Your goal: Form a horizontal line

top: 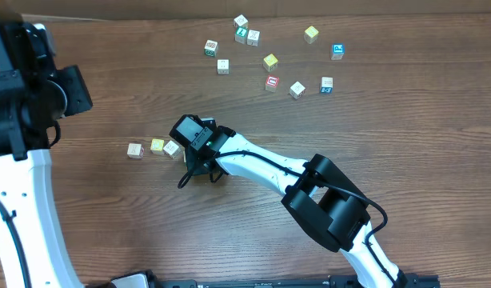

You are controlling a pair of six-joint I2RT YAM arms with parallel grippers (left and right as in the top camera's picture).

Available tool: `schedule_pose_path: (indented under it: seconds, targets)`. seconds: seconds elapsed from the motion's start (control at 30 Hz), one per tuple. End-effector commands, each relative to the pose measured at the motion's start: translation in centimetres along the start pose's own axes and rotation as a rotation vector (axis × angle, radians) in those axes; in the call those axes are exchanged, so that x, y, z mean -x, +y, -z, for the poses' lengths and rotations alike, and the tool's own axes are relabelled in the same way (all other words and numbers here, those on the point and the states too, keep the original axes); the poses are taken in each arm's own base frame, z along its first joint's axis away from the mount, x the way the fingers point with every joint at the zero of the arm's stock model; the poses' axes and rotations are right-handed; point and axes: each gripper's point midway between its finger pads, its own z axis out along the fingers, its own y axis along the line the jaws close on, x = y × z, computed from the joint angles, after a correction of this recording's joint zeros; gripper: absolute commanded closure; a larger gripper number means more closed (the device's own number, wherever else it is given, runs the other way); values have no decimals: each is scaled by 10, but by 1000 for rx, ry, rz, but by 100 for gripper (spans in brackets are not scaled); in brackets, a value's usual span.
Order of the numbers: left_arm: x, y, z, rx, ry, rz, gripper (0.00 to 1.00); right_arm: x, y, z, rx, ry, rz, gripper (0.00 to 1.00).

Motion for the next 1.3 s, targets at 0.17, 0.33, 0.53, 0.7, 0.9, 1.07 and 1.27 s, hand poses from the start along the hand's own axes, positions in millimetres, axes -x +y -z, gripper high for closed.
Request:
schedule_pose_path:
  seconds: [0.17, 0.33, 0.53, 0.7, 0.9, 1.07, 1.27]
  targets:
    - [-41, -11, -106, -110, 328, -77, 96, -12, -26, -20, -94, 30, 6, 96]
    - [-65, 8, -131, -180, 461, -16, 95, -12, -26, -20, -95, 31, 6, 96]
    - [-89, 28, -144, -140, 551, 27, 96, -9, -26, -20, -96, 21, 5, 96]
    - [-137, 41, -184, -79, 615, 57, 96, -11, -27, -20, -101, 27, 6, 96]
    - [-178, 33, -222, -148, 595, 22, 96, -11, -27, -20, -99, 26, 6, 96]
    - [-189, 33, -246, -146, 527, 8, 96, -11, -27, -20, -100, 27, 6, 96]
    - [-175, 26, -260, -186, 425, 2, 96, -10, -27, -20, -98, 25, 5, 96]
